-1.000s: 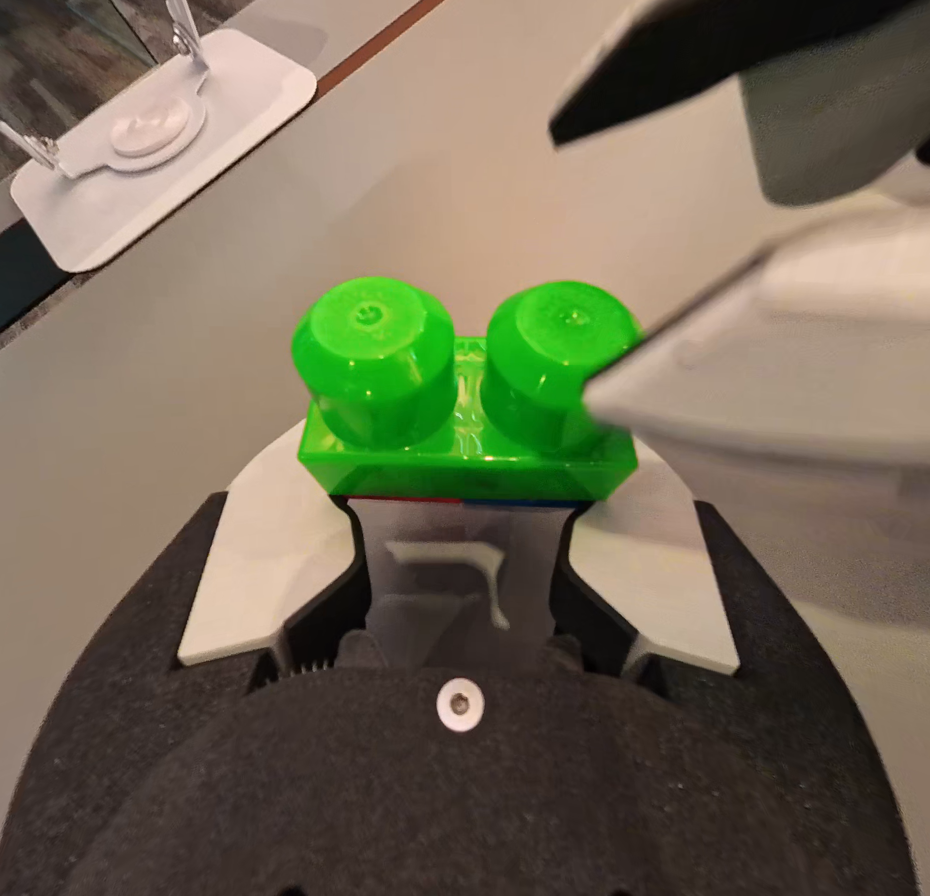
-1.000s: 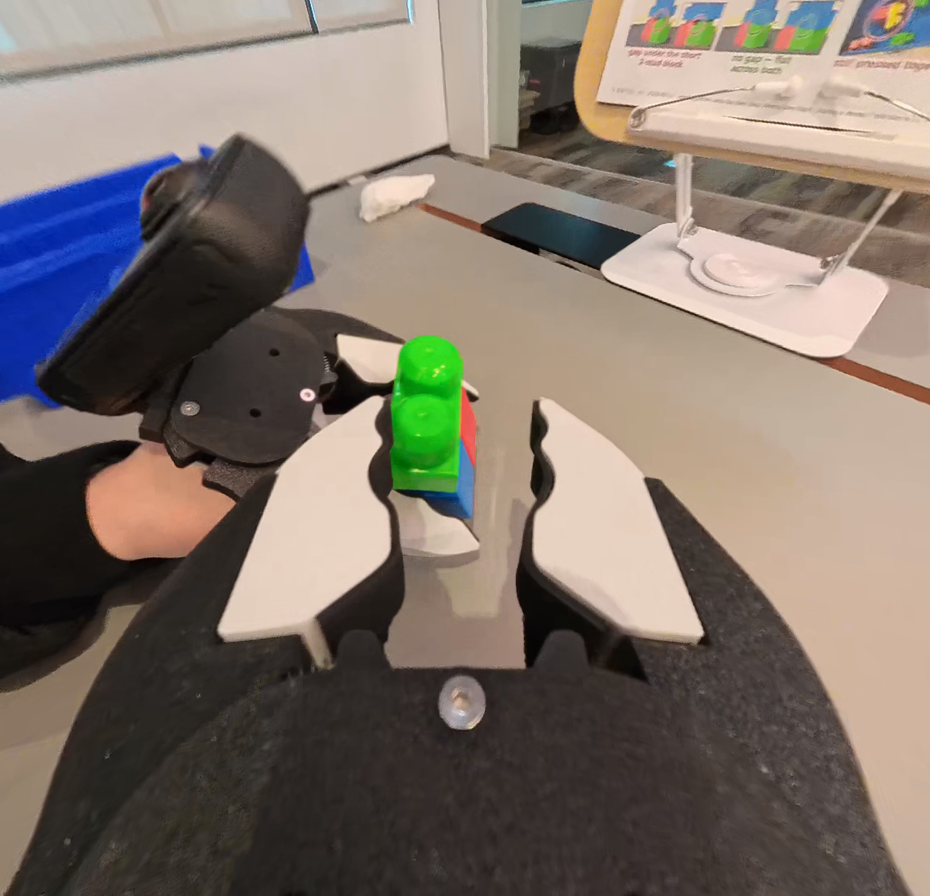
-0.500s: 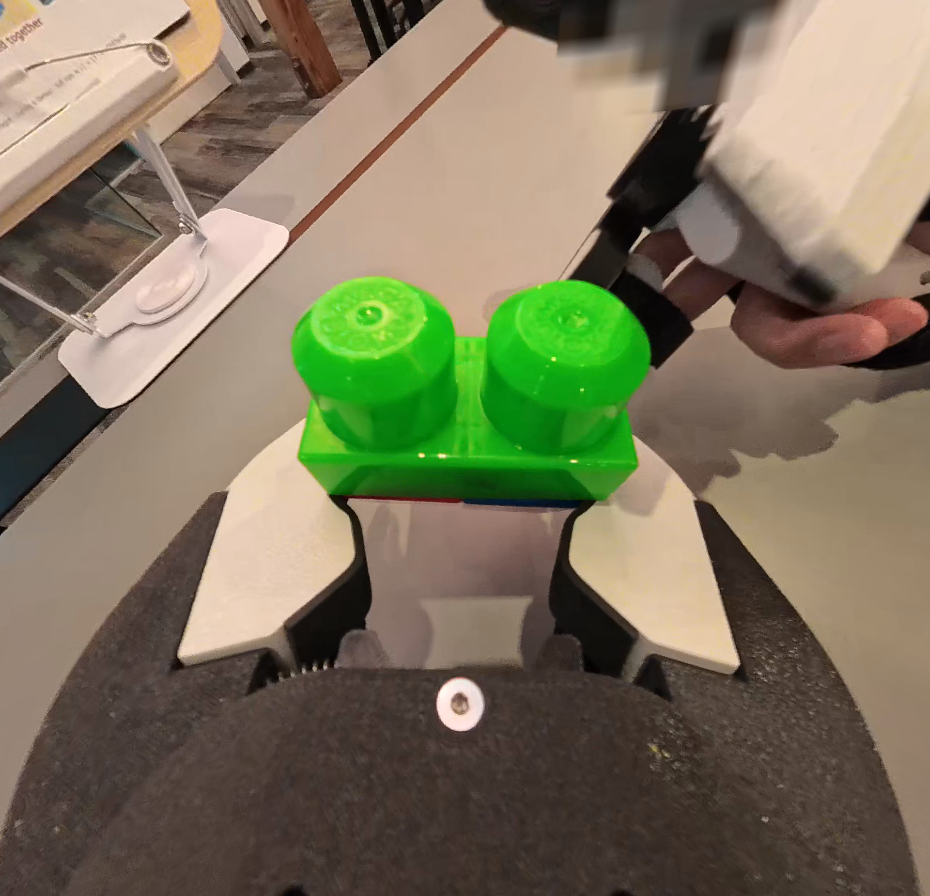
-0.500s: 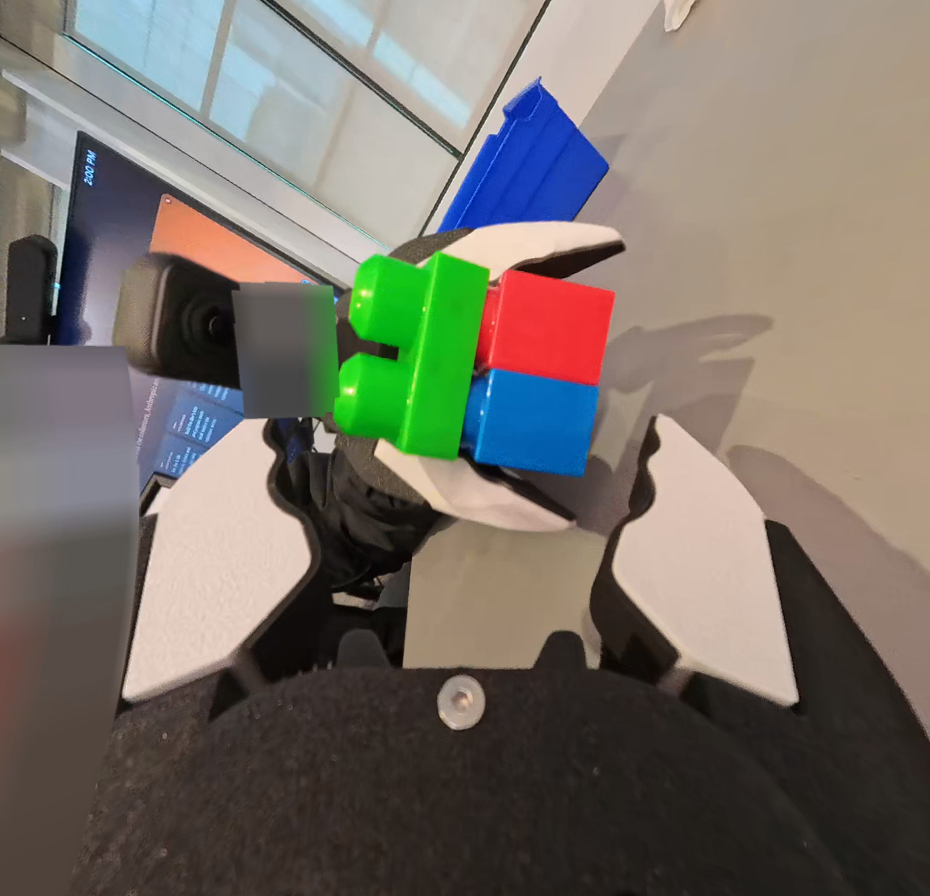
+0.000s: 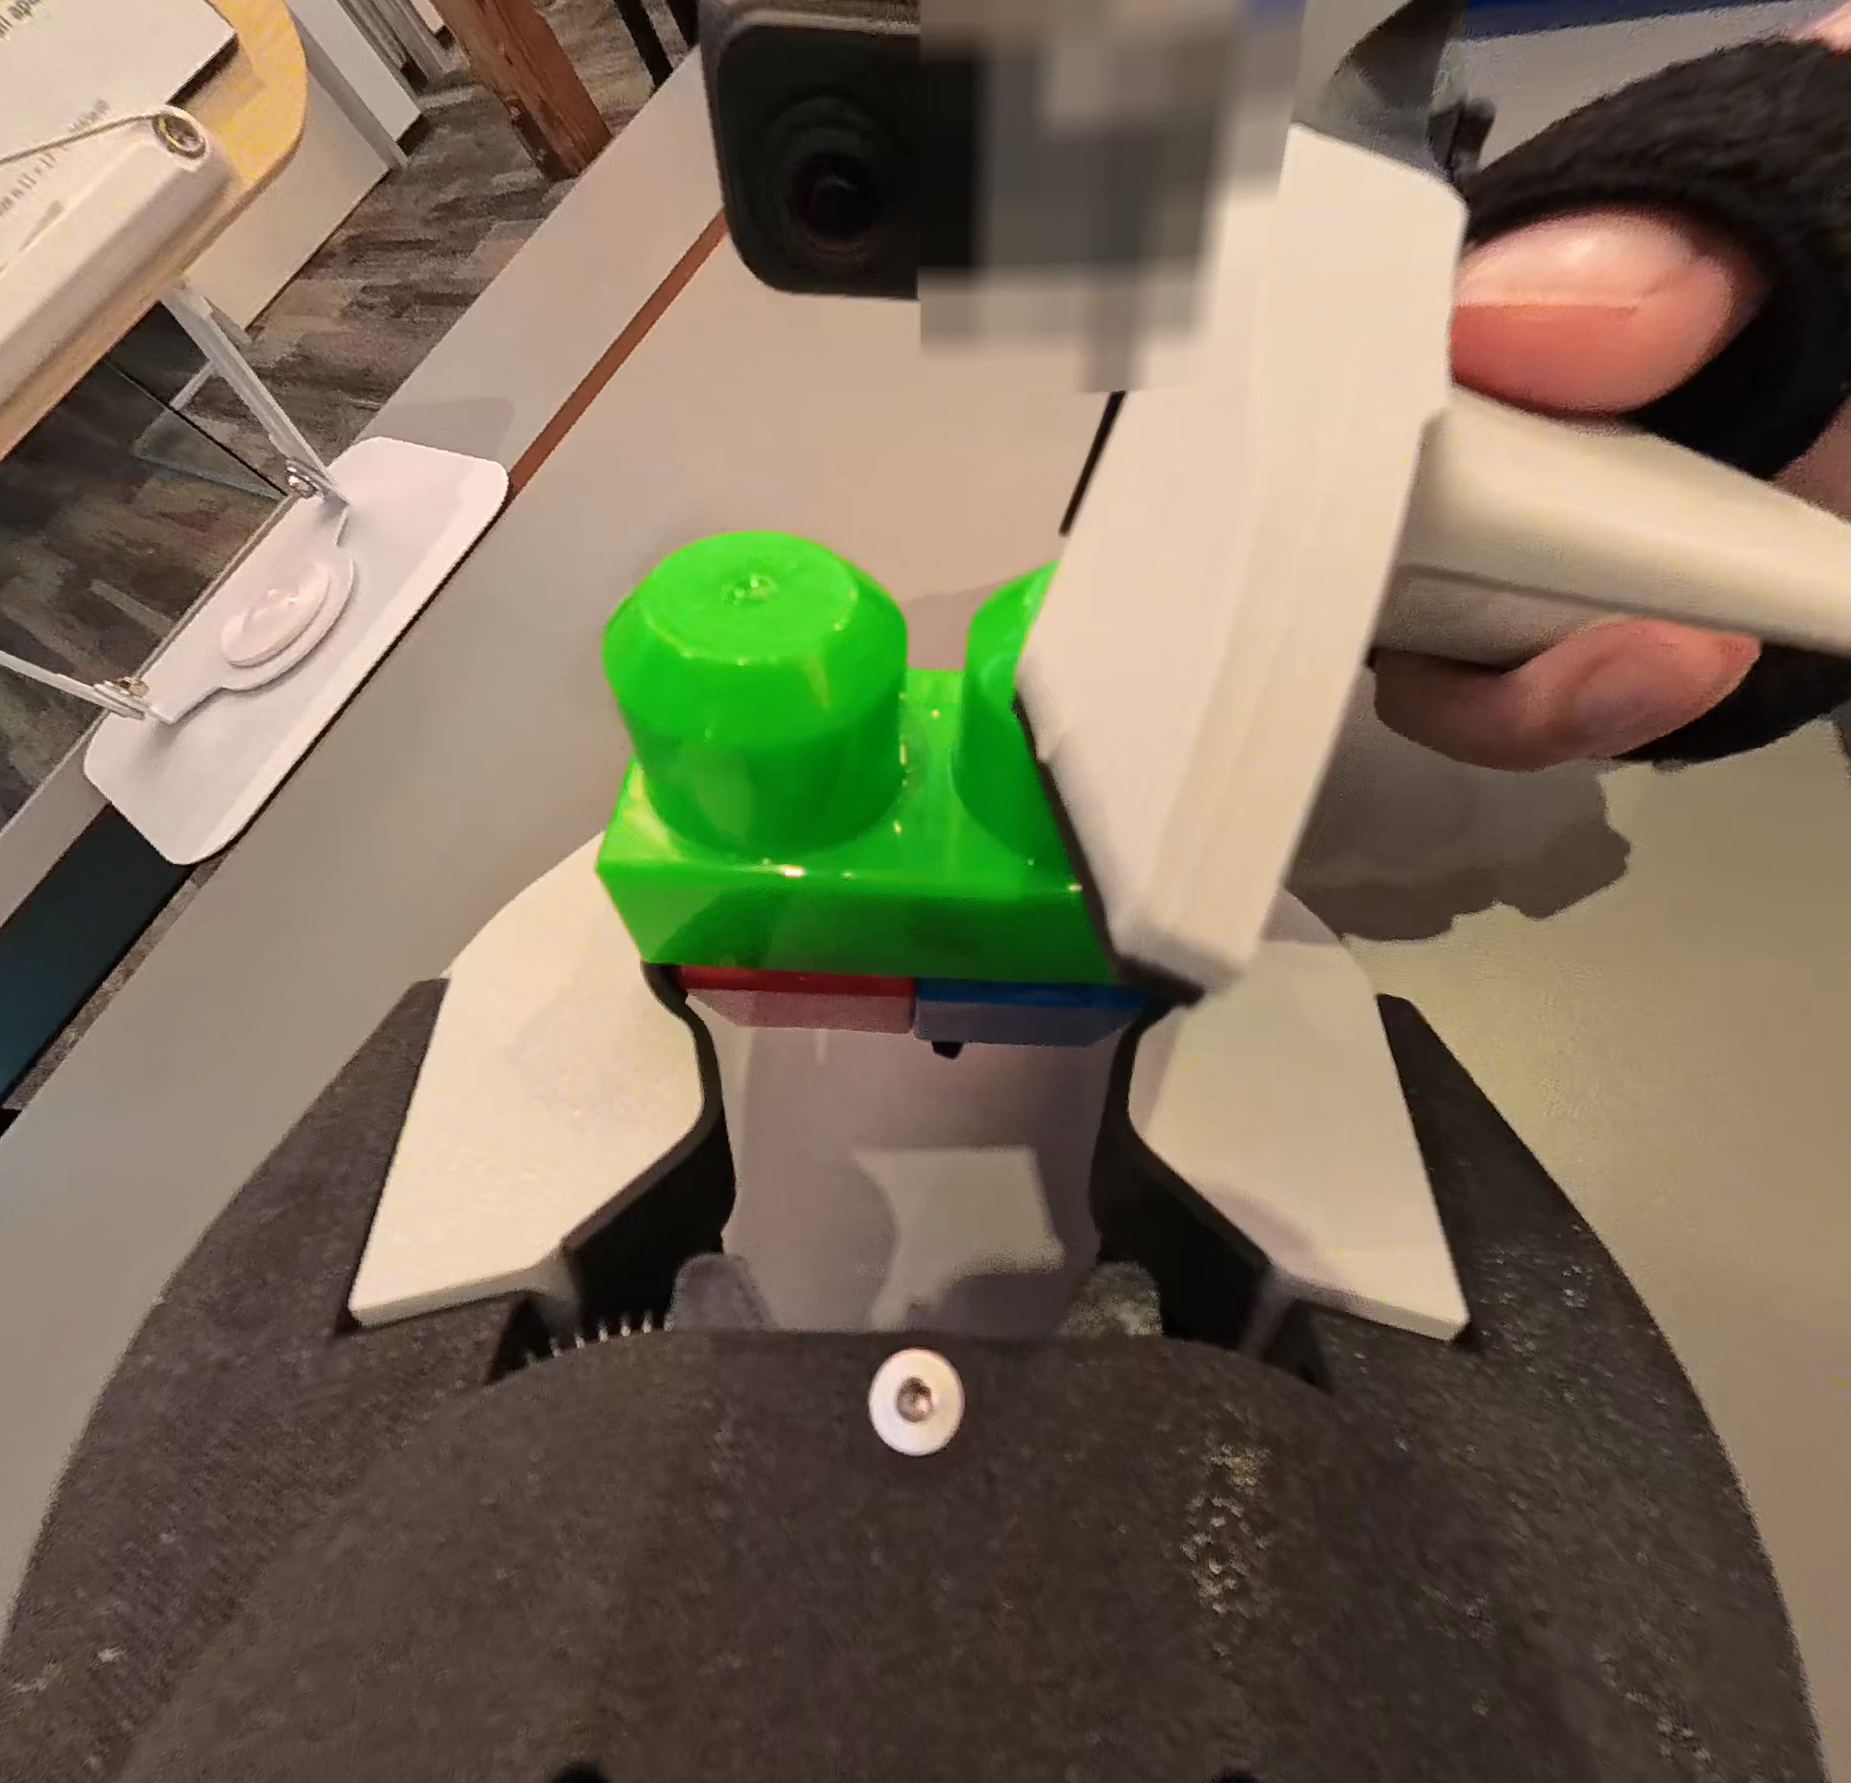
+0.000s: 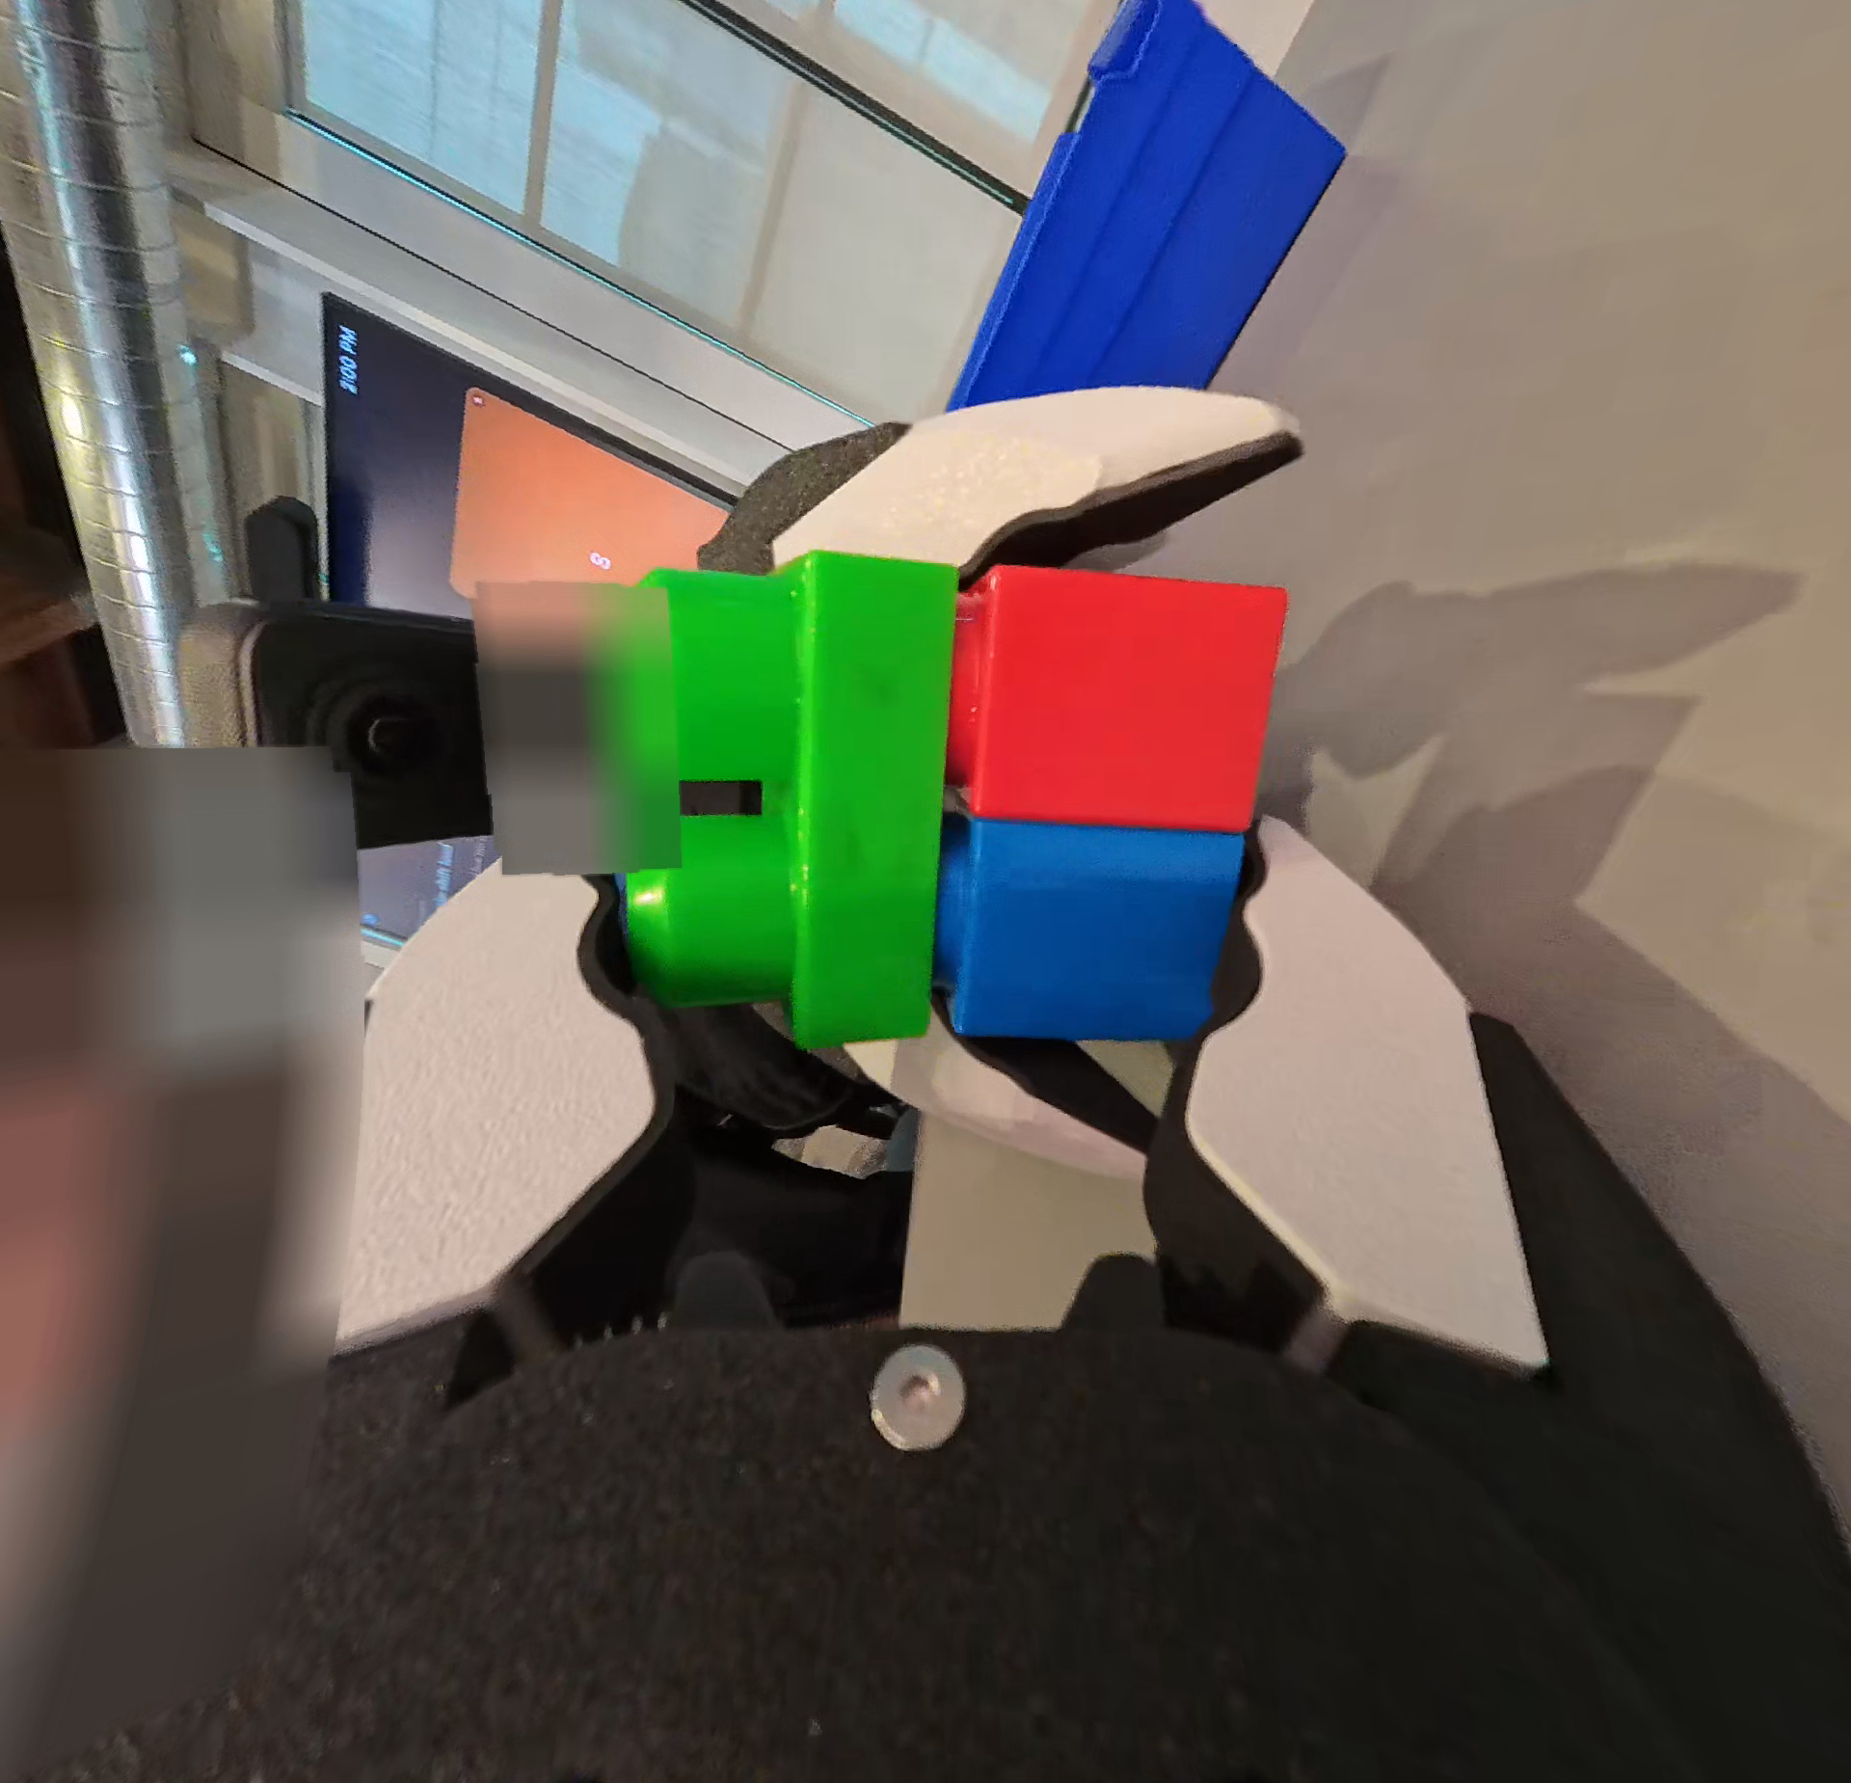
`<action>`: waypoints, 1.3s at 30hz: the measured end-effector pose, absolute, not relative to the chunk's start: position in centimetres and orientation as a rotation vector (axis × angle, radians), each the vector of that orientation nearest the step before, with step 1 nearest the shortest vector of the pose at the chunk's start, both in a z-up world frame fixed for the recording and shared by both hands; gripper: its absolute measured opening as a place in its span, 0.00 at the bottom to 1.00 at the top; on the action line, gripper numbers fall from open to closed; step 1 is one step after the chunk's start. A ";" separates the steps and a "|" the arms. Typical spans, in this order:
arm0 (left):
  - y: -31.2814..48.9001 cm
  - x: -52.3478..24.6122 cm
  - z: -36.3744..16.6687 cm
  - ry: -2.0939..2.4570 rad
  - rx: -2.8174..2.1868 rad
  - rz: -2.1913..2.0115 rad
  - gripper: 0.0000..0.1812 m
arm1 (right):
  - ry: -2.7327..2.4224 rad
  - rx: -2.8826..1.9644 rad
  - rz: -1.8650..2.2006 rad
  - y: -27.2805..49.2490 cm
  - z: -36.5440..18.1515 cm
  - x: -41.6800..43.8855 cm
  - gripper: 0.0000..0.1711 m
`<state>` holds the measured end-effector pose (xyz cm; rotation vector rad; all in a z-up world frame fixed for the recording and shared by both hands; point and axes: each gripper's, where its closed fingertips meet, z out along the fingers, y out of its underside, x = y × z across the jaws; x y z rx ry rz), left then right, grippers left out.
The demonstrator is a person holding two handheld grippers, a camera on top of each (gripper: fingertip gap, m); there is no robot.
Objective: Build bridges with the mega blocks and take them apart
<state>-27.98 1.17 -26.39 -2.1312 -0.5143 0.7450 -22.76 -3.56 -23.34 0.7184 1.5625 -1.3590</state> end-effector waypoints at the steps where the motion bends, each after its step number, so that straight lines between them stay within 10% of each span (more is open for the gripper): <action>1: 1.2 -28.0 -26.2 -0.521 -2.115 0.735 0.49 | 1.542 0.718 -1.361 -3.5 -23.2 -22.8 0.66; 20: 1.2 -27.7 -25.7 -0.499 -2.105 0.737 0.49 | 1.481 0.683 -1.402 -3.4 -22.6 -22.6 0.64; 28: 2.1 -27.1 -25.6 -0.469 -2.089 0.694 0.49 | 1.498 0.704 -1.417 -3.4 -22.4 -22.6 0.81; 39: 3.8 -25.4 -28.3 -0.324 -2.251 0.657 0.49 | 1.497 0.766 -1.327 -3.0 -24.0 -23.0 0.68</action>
